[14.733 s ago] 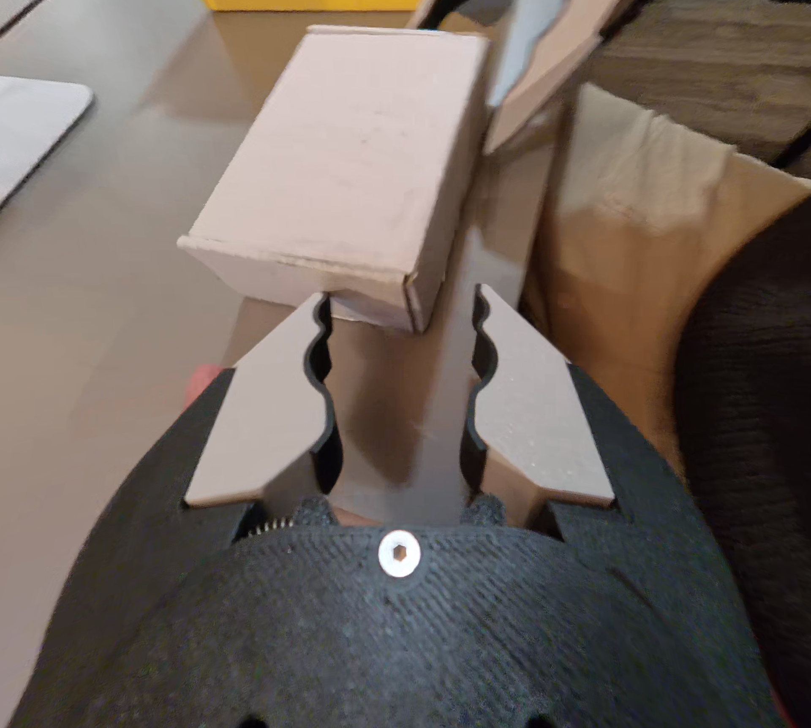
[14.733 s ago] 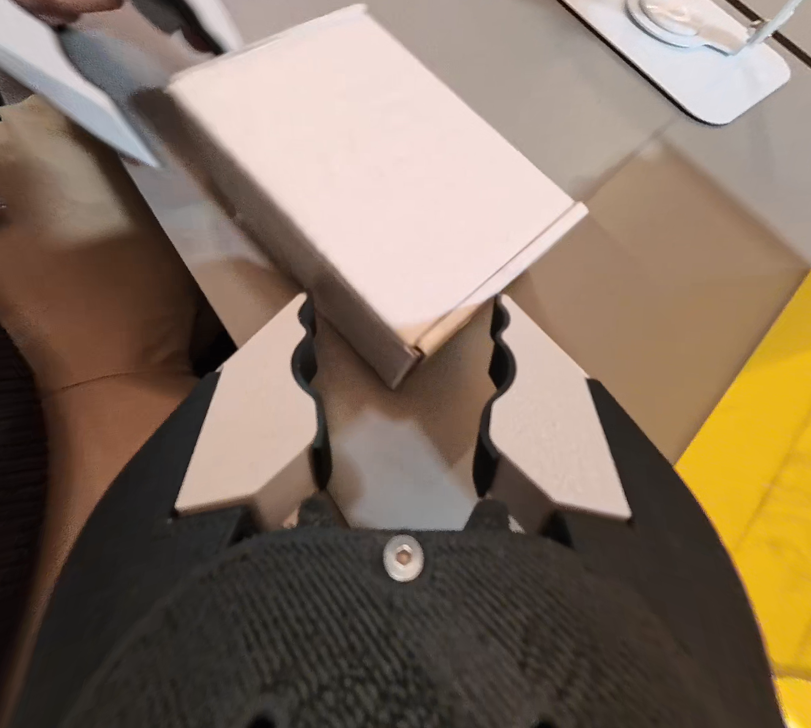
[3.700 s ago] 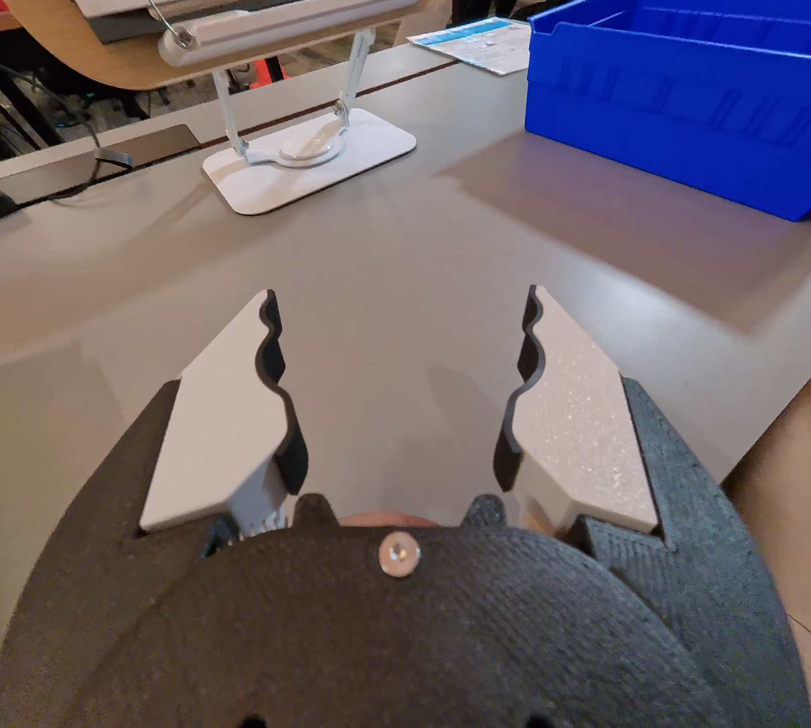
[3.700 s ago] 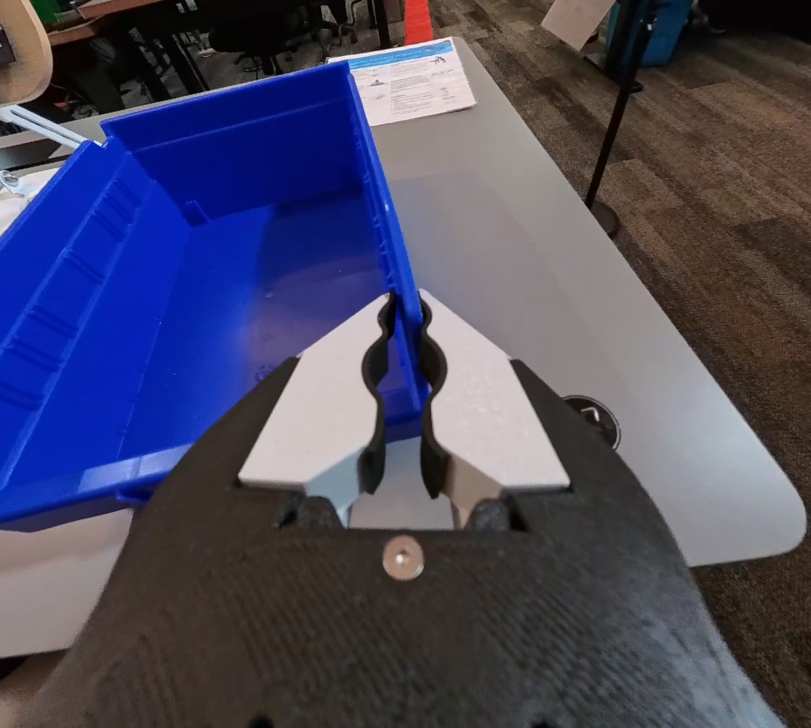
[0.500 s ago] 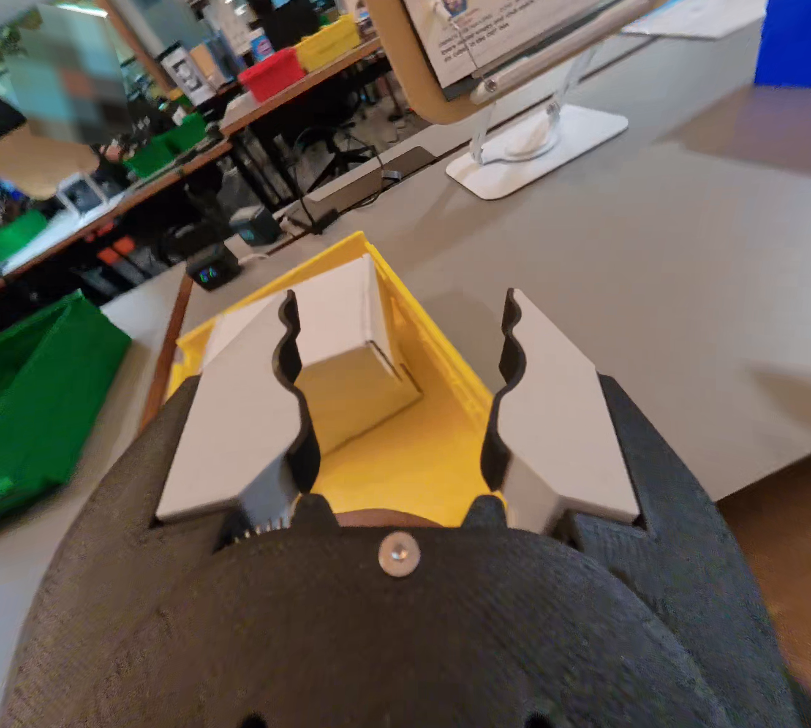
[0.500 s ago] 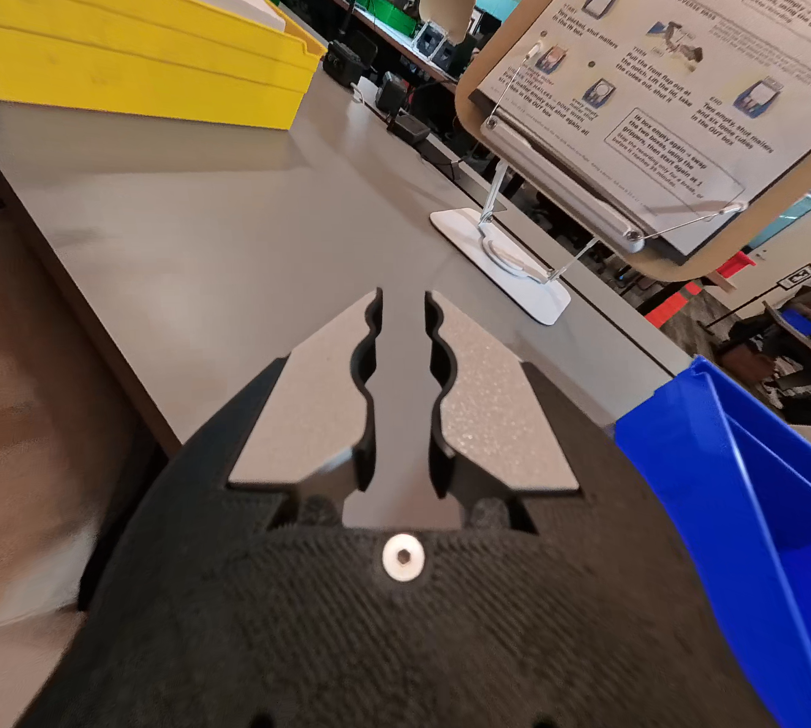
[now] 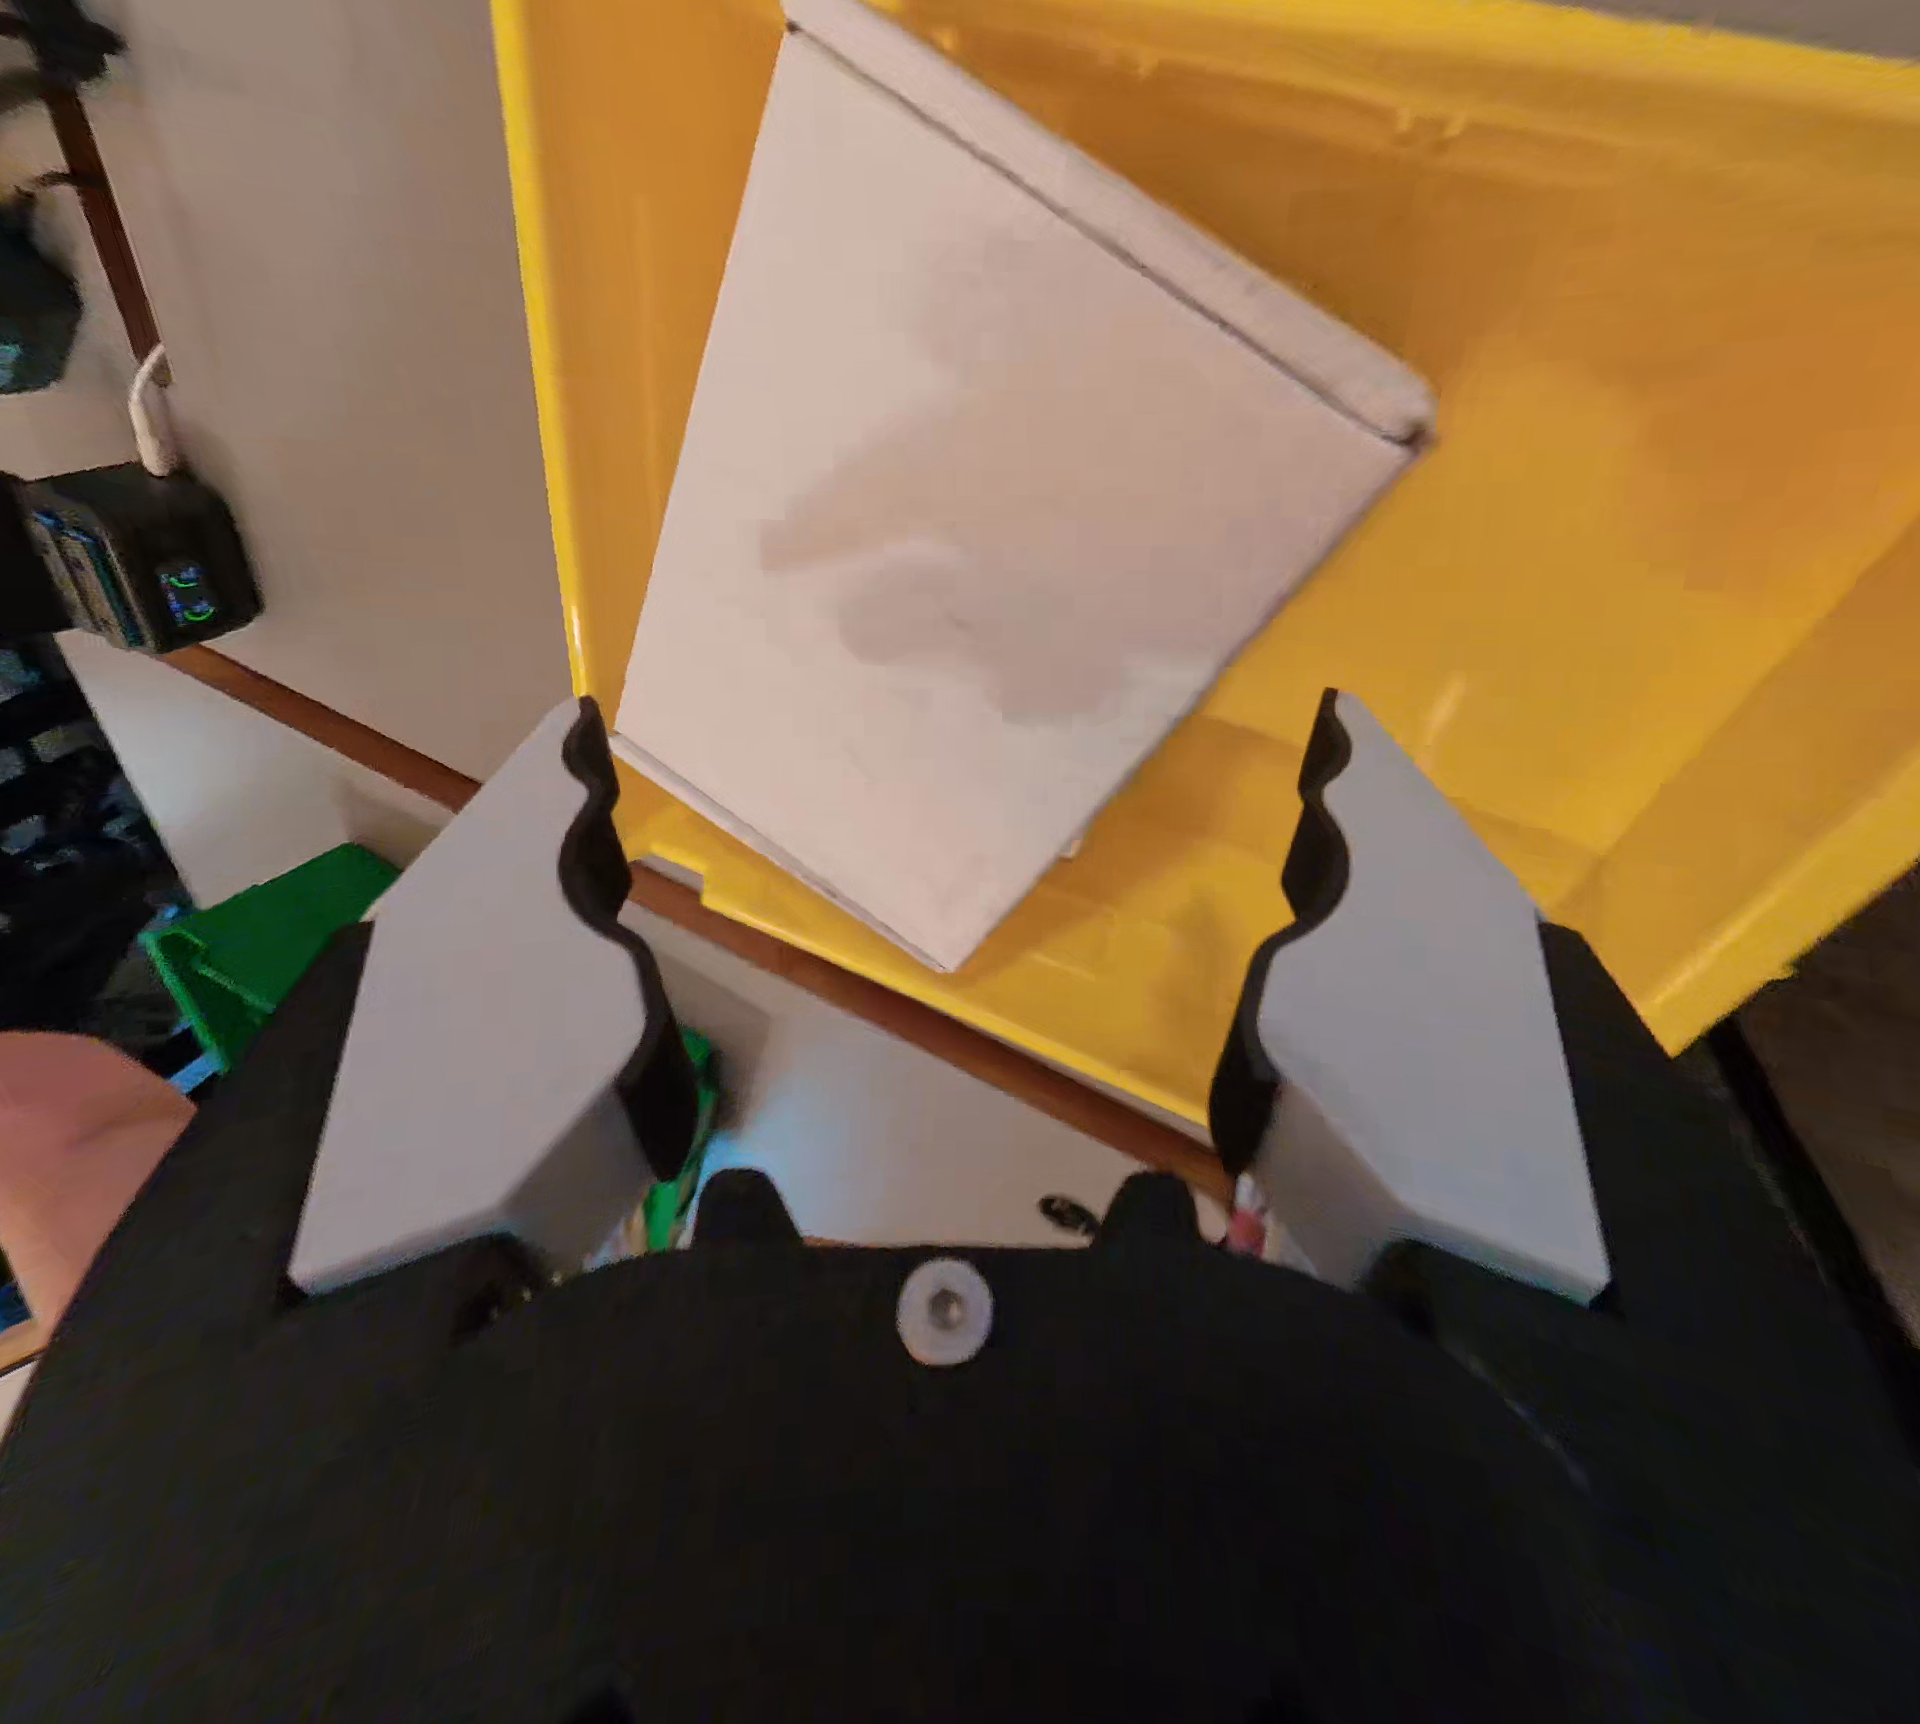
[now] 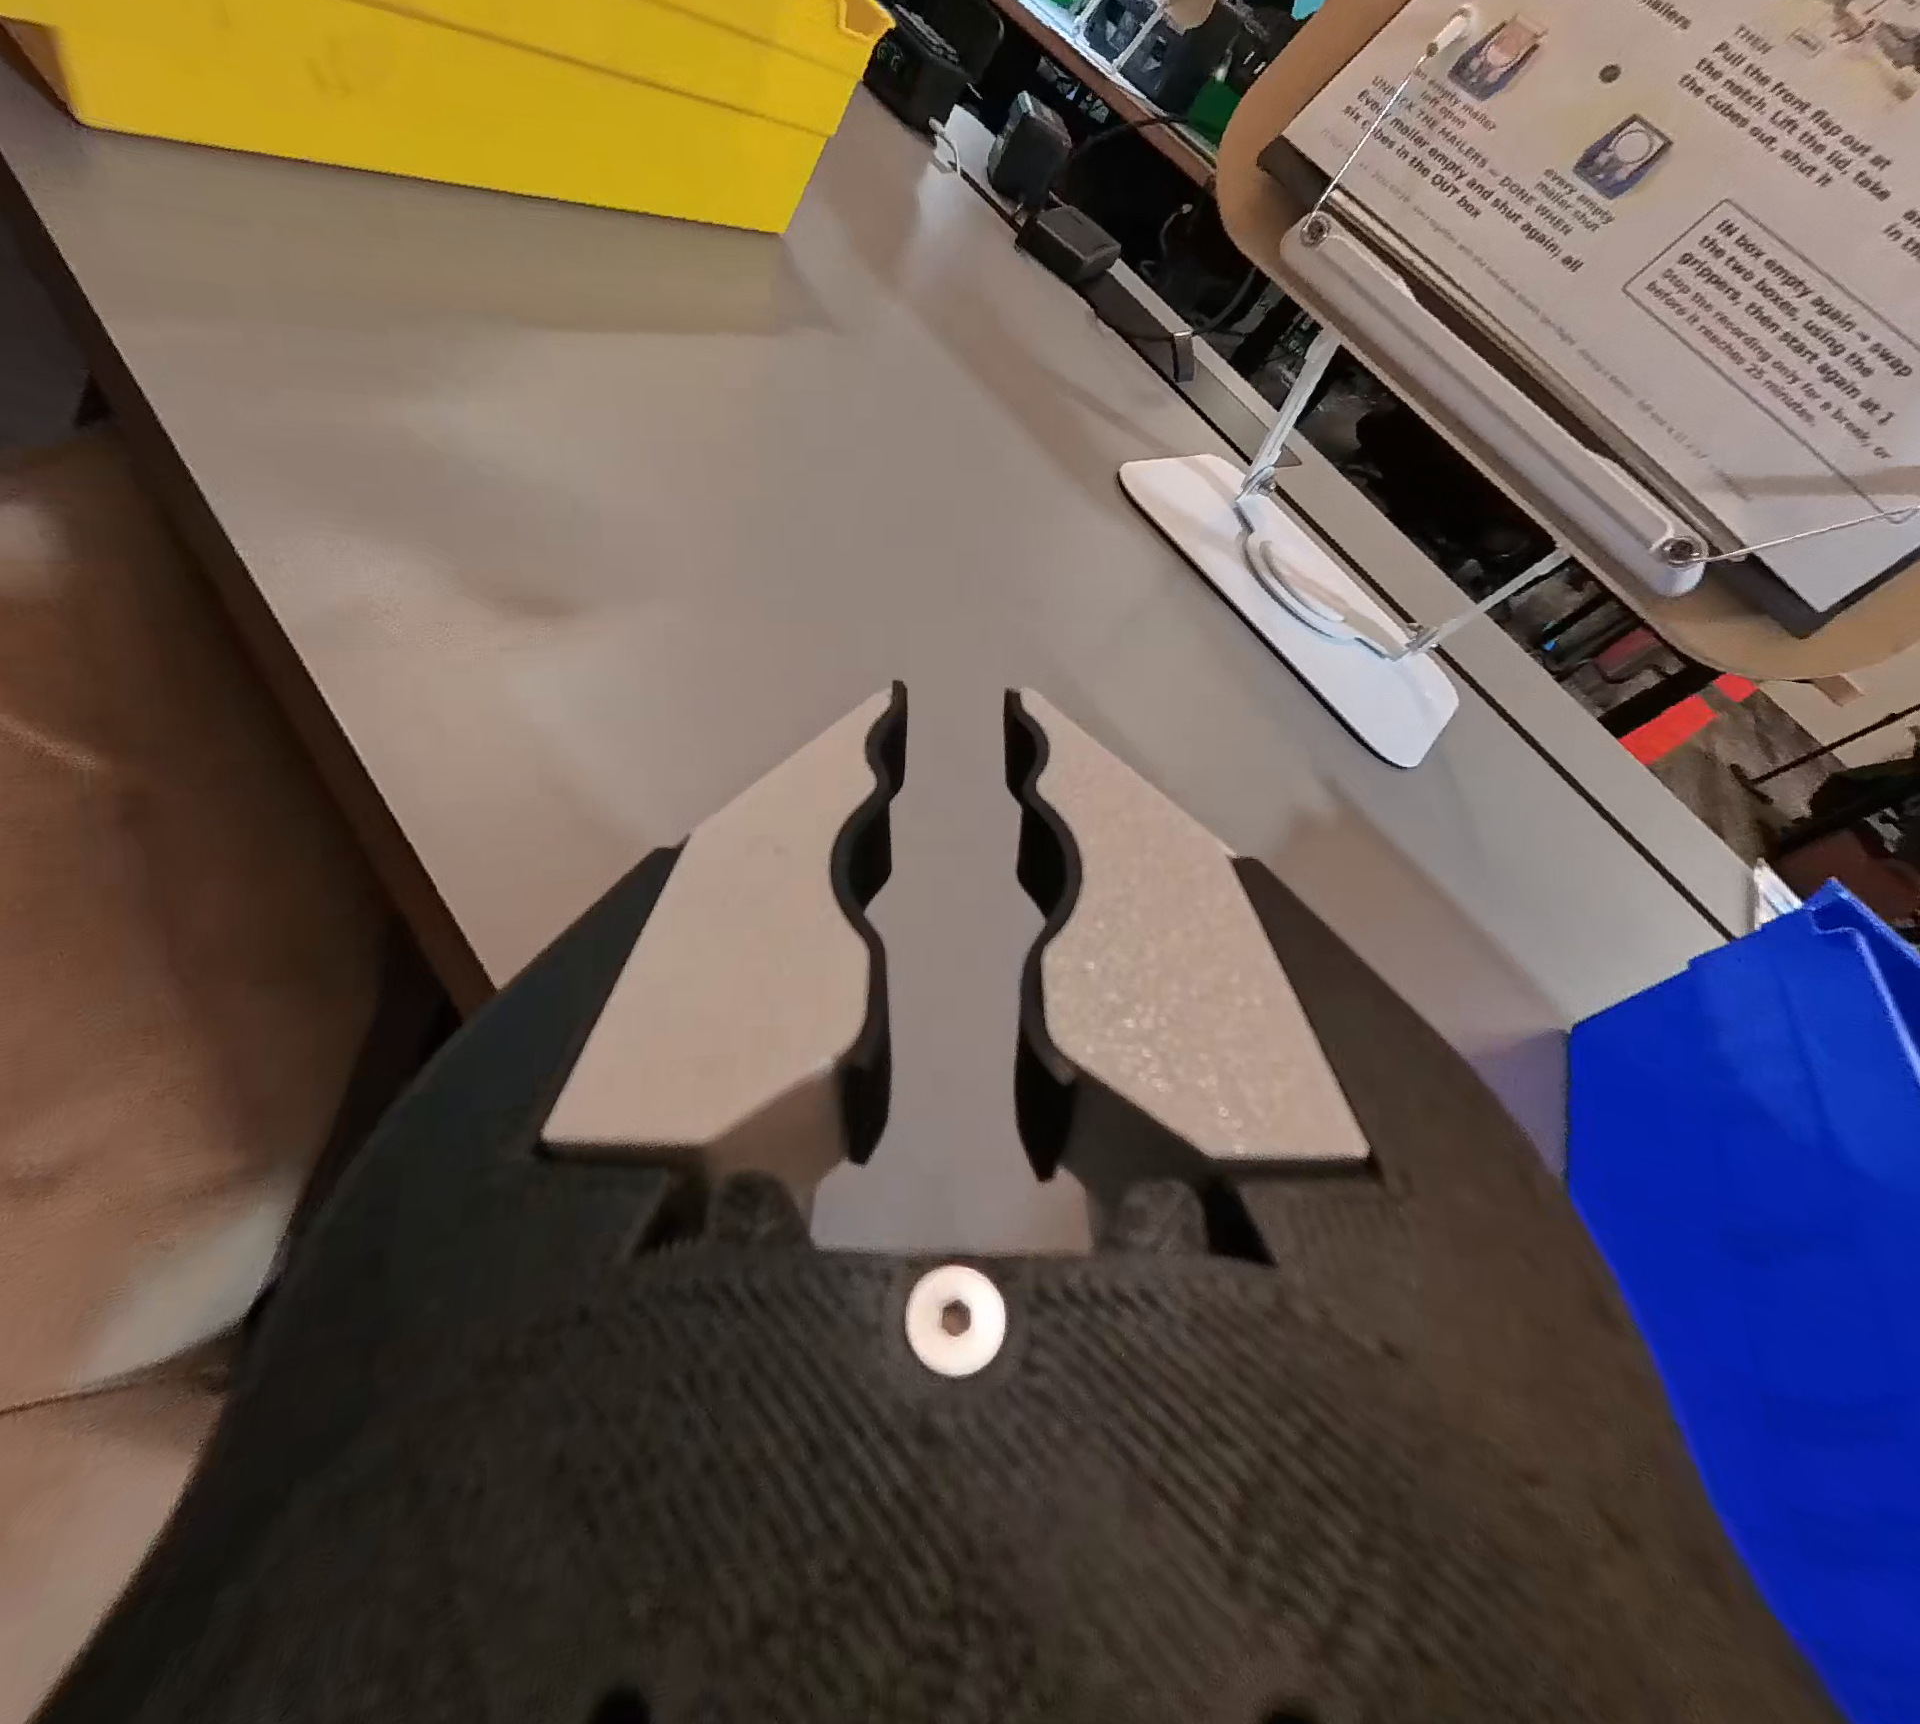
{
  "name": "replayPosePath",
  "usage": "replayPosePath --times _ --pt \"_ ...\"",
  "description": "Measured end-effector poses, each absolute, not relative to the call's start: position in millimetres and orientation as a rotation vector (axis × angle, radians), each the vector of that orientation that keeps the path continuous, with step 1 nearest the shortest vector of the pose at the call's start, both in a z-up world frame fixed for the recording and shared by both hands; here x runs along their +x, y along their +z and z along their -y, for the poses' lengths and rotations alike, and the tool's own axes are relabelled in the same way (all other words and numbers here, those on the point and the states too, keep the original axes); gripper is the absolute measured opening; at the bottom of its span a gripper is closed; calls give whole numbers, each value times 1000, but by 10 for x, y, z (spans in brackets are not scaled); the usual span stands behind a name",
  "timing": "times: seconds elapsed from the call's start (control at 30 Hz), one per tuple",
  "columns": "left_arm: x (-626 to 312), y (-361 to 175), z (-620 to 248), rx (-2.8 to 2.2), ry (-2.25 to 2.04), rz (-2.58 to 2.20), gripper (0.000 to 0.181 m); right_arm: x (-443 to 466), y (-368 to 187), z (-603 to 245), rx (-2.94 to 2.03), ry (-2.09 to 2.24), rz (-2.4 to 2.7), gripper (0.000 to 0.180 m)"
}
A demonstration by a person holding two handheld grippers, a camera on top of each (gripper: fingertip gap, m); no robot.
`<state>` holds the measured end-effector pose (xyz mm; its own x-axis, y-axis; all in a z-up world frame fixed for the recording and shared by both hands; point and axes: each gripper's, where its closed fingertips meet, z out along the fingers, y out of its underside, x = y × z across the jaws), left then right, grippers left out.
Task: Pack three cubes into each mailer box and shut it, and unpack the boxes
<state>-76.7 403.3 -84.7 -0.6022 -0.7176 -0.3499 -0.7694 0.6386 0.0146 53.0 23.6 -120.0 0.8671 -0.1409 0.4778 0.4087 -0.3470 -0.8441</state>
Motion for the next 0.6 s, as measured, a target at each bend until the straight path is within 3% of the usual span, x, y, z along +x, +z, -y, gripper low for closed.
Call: replayPosePath --times 0.1,0.3,0.5,0.6 --pt "-723 -1019 -4230 -1126 450 -2606 133 565 -1194 -227 -1843 -567 193 17" --pt "-692 -1380 -4188 -1120 458 -2731 155 594 -1189 -248 -1847 -506 165 16" --pt "-756 -1350 -4207 -1059 520 -2749 150 497 -1146 -244 -1836 -481 202 16" --pt "-818 -1231 -4173 -1084 522 -2717 137 369 -1135 -234 -1834 -460 282 16"
